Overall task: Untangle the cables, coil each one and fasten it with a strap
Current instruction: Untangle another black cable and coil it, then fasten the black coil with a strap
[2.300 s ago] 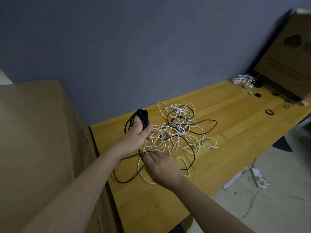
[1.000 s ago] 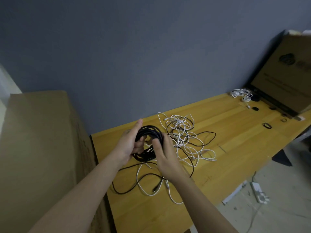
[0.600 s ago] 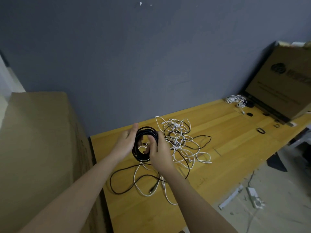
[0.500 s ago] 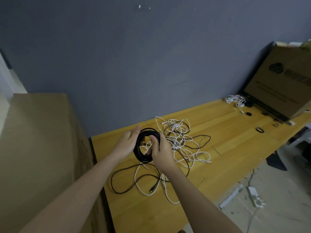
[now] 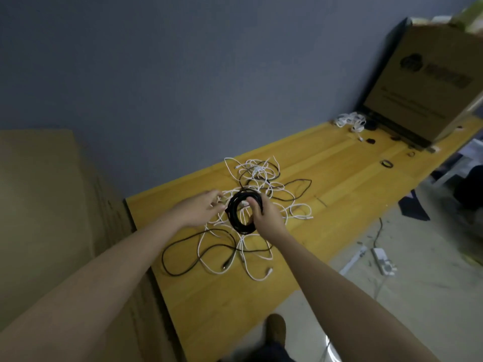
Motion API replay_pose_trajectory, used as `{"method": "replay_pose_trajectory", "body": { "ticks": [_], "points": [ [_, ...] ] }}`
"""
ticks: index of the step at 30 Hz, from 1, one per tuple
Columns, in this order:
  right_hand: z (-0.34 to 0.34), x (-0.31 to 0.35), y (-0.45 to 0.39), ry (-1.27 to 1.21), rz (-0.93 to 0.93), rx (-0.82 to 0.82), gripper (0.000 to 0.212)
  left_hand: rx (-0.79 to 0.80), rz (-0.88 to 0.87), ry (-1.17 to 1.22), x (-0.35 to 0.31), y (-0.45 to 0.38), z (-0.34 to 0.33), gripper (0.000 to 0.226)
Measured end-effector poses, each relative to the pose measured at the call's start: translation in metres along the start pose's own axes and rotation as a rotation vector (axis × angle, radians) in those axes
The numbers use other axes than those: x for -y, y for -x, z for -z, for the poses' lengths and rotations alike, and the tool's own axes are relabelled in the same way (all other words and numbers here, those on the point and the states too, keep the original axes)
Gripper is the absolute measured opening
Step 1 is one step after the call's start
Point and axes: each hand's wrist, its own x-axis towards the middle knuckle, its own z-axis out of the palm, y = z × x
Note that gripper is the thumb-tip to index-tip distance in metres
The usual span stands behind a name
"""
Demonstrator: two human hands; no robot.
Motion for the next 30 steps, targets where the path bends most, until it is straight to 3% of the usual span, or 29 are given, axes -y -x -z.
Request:
{"method": "replay_pose_trajectory", "body": {
  "ticks": [5, 13, 23, 30],
  "points": [
    [0.037, -0.062, -0.007, -0.033, -0.100, -0.010, 0.024, 0.056, 0.020, -0.083, -0.034, -0.048, -0.027, 0.029],
    [0.152, -0.201, -0.047, -0.037, -0.277, -0.062, 0.033, 0.201, 0.014, -0.061, -0.132, -0.170, -0.107, 0.030],
    [0.356, -0.328, -0.142, 0.042, -0.278, -0.027, 0.032, 0.086, 0.118, -0.023, -0.286, -0.350, -0.184, 0.031],
    [0.441, -0.385, -0.225, 0.042, -0.269, 0.028, 0.028, 0.081, 0.172, 0.048, -0.350, -0.464, -0.198, 0.033]
  ]
}}
